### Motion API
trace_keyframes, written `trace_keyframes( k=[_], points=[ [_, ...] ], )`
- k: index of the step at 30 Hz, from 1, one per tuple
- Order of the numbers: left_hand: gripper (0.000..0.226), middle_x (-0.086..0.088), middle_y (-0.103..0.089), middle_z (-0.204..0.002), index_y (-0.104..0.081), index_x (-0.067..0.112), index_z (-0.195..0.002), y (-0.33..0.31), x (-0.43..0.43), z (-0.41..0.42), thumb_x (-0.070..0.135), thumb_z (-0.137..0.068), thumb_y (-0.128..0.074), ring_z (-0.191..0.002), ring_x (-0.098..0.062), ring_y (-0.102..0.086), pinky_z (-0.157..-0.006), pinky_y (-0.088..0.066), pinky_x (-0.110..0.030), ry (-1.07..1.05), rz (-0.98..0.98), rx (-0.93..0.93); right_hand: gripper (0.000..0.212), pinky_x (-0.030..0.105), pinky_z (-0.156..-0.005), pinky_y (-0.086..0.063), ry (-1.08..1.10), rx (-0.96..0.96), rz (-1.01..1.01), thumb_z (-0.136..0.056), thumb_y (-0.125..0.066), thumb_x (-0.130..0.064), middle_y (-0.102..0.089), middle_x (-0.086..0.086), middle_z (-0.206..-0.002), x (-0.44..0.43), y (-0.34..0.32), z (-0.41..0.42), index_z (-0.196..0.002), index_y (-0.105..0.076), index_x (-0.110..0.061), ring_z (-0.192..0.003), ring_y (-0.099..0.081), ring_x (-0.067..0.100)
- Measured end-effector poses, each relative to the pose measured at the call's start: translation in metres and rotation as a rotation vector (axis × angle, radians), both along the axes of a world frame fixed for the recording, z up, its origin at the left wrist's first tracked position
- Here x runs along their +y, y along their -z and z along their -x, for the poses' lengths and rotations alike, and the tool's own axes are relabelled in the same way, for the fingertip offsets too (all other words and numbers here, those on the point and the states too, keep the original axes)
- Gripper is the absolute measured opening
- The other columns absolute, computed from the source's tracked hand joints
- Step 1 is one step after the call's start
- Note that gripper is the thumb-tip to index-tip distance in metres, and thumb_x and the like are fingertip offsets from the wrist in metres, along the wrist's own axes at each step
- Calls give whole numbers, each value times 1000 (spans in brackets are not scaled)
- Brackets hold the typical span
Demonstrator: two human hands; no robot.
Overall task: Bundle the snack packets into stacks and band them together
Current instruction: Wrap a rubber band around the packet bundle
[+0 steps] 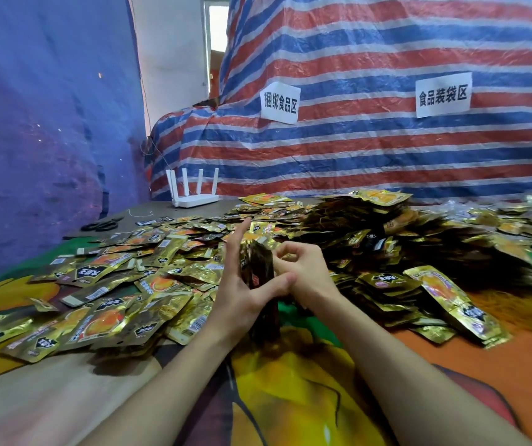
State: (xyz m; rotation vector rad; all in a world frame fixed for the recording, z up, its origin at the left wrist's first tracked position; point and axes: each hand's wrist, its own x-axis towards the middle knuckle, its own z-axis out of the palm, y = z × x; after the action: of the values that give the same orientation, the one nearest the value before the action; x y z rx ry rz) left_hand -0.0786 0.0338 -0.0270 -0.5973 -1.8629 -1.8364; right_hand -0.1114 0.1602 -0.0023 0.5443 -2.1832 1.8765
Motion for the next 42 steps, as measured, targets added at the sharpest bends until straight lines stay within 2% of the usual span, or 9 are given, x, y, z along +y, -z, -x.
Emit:
trace_keyframes(
  k=[4, 8, 11, 16, 21, 25, 30, 34, 42],
  points=[
    [75, -17, -58, -125, -43, 40, -140, 0, 0, -2, 13, -74, -67, -95, -24, -67, -81, -58, -36, -39, 94, 37, 24, 23, -49, -54, -96, -165, -88, -94, -71, -32, -70, -2, -63, 16, -6, -7, -93, -74, -9, -58, -68, 10],
    [58, 4, -61, -104, -54, 32, -123, -7, 14, -3, 24, -67, -67, -84, -8, -62, -71, -48, -19, -194, 79, 35, 14, 25, -48, -52, -109, -158, -175, -97, -67, -24, -73, 5, -70, 37, -17, -18, -96, -71, -10, -54, -66, 16],
    [54, 5, -58, -97, -57, 32, -118, -14, 33, -9, 18, -67, -63, -81, -11, -58, -68, -50, -27, -120, 141, 55, 8, 27, -50, -54, 56, -29, -371, -96, -67, -20, -77, 6, -81, 64, -22, -23, -97, -72, -14, -56, -66, 13],
    [50, 23, -61, -108, -58, 24, -122, -3, 43, -20, 6, -78, -73, -97, 14, -58, -79, -43, -3, -8, 49, 103, 11, 38, -77, -57, 546, 109, -854, -91, -60, -29, -72, -8, -91, 129, -29, -30, -95, -71, -30, -86, -69, 20],
    [67, 5, -53, -99, -52, 11, -128, -1, 36, -23, -21, -73, -72, -77, 13, -59, -71, -43, -2, -12, 110, 165, 9, 36, -70, -50, 1004, -93, -1087, -83, -60, -20, -67, 12, -86, 222, -40, -32, -80, -61, -13, -79, -63, 32],
    [68, 8, -52, -105, -52, 11, -127, -2, 38, -24, -24, -71, -69, -80, 21, -56, -71, -42, 0, -10, 113, 186, 13, 32, -67, -43, 1111, -309, -1230, -85, -62, -19, -54, 5, -72, 279, -27, -38, -89, -54, -9, -73, -56, 28],
    [64, 0, -52, -103, -53, 21, -125, -3, 37, -24, -4, -69, -69, -76, 12, -54, -67, -45, -4, 22, 90, 160, 9, 36, -74, -45, 1138, -451, -1200, -87, -57, -14, -58, 7, -84, 303, -6, -46, -84, -49, -14, -83, -59, 30],
    [63, -7, -48, -96, -53, 25, -125, -4, 35, -22, 3, -67, -64, -65, -4, -49, -57, -43, -16, 64, 50, 103, 7, 36, -71, -40, 1216, -358, -1144, -88, -58, -11, -53, 10, -84, 302, -10, -45, -89, -51, -12, -83, -58, 34],
    [63, -4, -49, -95, -54, 32, -122, -5, 35, -20, 4, -66, -64, -67, -6, -49, -60, -44, -19, 73, 31, 62, 3, 35, -66, -37, 1232, -195, -1126, -83, -67, -11, -51, 9, -68, 281, -37, -54, -86, -68, -9, -64, -49, 28]
  ],
)
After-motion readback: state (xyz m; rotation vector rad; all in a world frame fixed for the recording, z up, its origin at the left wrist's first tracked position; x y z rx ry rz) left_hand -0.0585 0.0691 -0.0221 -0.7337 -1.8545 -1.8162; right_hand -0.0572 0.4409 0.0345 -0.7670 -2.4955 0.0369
